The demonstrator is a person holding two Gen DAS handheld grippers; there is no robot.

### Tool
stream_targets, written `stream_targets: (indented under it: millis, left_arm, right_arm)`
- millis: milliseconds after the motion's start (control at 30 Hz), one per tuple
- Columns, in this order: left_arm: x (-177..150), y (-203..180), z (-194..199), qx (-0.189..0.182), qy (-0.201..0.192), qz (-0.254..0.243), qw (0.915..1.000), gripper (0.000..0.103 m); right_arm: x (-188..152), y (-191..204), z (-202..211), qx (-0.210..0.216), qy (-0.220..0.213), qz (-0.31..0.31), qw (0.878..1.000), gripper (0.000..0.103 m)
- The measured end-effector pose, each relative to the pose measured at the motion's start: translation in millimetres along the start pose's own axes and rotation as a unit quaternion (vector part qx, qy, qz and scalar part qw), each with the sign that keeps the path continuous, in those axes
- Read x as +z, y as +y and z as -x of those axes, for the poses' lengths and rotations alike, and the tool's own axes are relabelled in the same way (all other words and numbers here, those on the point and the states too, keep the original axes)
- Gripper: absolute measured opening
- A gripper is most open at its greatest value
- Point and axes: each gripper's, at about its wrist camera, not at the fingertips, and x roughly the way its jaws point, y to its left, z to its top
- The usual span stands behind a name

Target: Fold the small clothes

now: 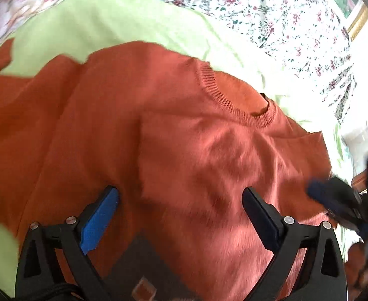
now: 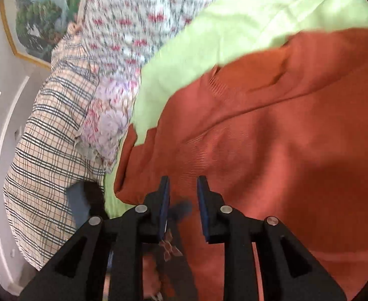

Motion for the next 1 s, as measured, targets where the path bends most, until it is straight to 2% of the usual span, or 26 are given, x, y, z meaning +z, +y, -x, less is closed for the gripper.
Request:
stream_targets:
  millis: [33, 67, 100, 133, 167, 200, 267, 333, 400, 533, 600, 667, 800, 1000]
  left_arm:
    - [4, -4, -5, -0.001, -0.002, -0.009, 1.0000, 0.084]
    - [8, -9, -9, -0.001, -0.002, -0.021, 0.9998, 0.069]
    - [11, -12, -13, 0.005, -0.004, -0.029, 0.9995, 0.049]
    - [13, -16, -15, 0.013, -0.006, -0.044, 0.9989, 0.037]
    - [14, -19, -17, 0.017, -0.004, -0.053, 0.9985, 0.017]
    - [15, -20, -15, 0.023, -0.004, -0.060, 0.9979, 0.005]
    - [17, -21, -3, 0.004, -0.016, -0.062, 0.9979, 0.005]
    - [20, -17, 22, 0.022, -0.061, -0.070, 0.9955, 0.004]
    - [25, -1, 34, 0.046, -0.083, -0.060, 0.9937, 0.004]
    - [26, 26, 31, 0.055, -0.070, -0.033, 0.9955, 0.004]
    - [23, 28, 33, 0.061, -0.072, -0.034, 0.9950, 0.004]
    - [20, 27, 31, 0.064, -0.071, -0.033, 0.9948, 0.004]
    - [8, 33, 30, 0.068, -0.064, -0.022, 0.9954, 0.004]
    - [4, 51, 39, 0.073, -0.070, 0.009, 0.9948, 0.004]
  right_arm:
    - [-4, -2, 11, -0.008, -0.010, 0.000, 1.000, 0.024]
    - [-10, -5, 25, -0.016, -0.022, -0.001, 1.000, 0.025]
    - [-16, -10, 38, -0.025, -0.034, -0.004, 0.999, 0.025]
    - [-22, -16, 51, -0.034, -0.046, -0.009, 0.998, 0.026]
    - [-26, -18, 60, -0.042, -0.055, -0.013, 0.997, 0.026]
    - [-32, -23, 71, -0.054, -0.066, -0.019, 0.996, 0.026]
    - [-39, -28, 88, -0.075, -0.084, -0.026, 0.993, 0.026]
    - [-43, -38, 110, -0.098, -0.103, -0.033, 0.989, 0.026]
    - [-43, -47, 130, -0.126, -0.121, -0.037, 0.984, 0.026]
    - [-36, -66, 158, -0.165, -0.150, -0.050, 0.974, 0.026]
    - [-26, -76, 163, -0.194, -0.154, -0.047, 0.968, 0.030]
    - [-14, -85, 162, -0.220, -0.150, -0.044, 0.963, 0.041]
    - [15, -106, 147, -0.251, -0.124, -0.036, 0.959, 0.042]
    - [47, -130, 105, -0.263, -0.065, -0.033, 0.962, 0.042]
